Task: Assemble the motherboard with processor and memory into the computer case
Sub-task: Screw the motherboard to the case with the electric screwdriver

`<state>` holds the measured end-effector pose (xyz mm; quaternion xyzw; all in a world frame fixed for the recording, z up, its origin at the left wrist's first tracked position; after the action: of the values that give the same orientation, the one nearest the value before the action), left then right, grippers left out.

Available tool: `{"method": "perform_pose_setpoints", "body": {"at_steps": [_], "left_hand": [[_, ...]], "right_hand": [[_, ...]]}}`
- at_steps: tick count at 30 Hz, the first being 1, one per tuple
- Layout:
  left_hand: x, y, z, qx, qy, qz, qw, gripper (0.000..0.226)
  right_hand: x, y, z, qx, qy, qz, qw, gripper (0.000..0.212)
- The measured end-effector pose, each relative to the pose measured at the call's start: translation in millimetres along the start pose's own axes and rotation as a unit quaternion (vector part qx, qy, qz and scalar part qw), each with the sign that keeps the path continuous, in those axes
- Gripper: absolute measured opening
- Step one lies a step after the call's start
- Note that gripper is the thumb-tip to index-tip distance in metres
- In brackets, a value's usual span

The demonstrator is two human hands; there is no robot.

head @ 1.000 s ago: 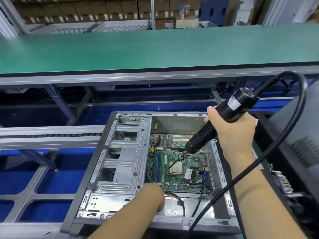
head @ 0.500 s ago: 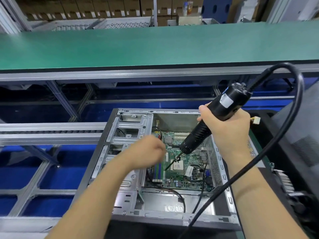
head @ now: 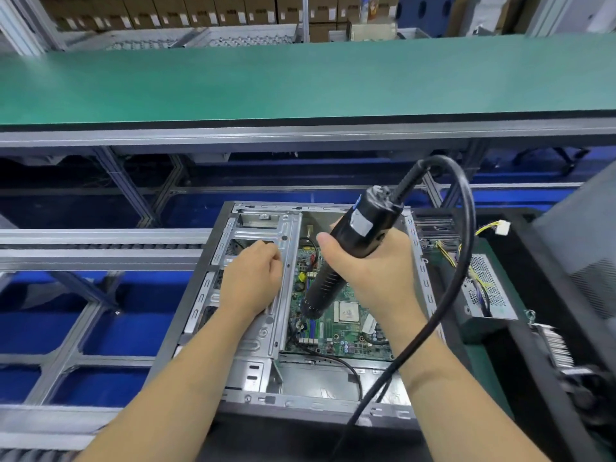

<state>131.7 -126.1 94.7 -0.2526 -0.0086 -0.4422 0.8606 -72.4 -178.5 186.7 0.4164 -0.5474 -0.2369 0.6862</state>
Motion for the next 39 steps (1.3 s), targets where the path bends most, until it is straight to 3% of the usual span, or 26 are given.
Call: {"method": "perform_pose_setpoints", "body": {"at_steps": [26,39], "left_hand": [[0.9,1.6,-4.9,0.02,-0.017,-0.002,1.0,0.017],[0.7,-0.2,-6.2,0.023,-0.003,-0.01,1.0,0.012]], "right_hand": [[-16.5,-29.2,-20.3,-0.002,0.025,-0.012,1.0,0.026],[-24.1,-16.3,-30.8,0.057,0.105,0.015,0.993,0.027]]}}
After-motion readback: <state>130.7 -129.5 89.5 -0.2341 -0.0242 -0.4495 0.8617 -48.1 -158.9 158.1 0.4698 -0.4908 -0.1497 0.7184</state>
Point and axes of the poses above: each hand's wrist, its own x-axis towards the middle knuckle, its own z-axis out of the back of the hand, y = z × x, the point moved 8 cm from there along x, towards the middle knuckle, and after that the axes turned 13 degrees about z, right-handed, at the moved point
